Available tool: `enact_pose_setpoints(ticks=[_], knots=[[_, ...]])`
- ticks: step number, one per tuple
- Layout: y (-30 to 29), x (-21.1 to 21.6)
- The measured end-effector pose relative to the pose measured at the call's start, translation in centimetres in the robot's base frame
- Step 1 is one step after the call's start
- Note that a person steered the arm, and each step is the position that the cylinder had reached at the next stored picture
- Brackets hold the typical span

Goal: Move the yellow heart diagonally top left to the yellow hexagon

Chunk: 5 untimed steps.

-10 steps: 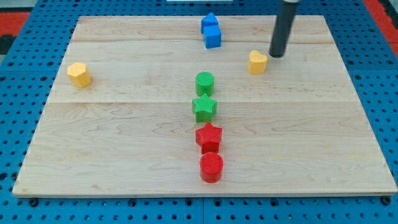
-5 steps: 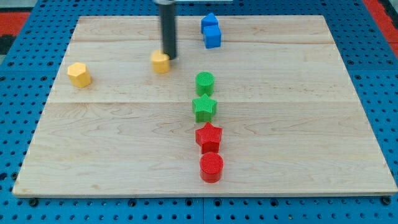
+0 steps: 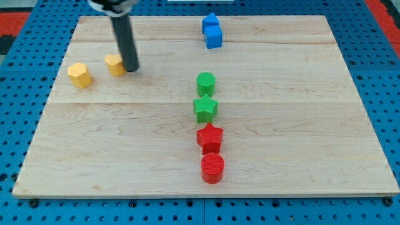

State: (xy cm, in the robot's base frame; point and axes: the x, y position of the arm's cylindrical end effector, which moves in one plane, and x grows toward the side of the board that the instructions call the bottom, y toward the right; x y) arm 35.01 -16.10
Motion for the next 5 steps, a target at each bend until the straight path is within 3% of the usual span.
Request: enact_pose_setpoints(ticks=[2, 3, 5], knots=[[-3.8, -1.9], [-2.2, -3.7], [-4.8, -3.4]])
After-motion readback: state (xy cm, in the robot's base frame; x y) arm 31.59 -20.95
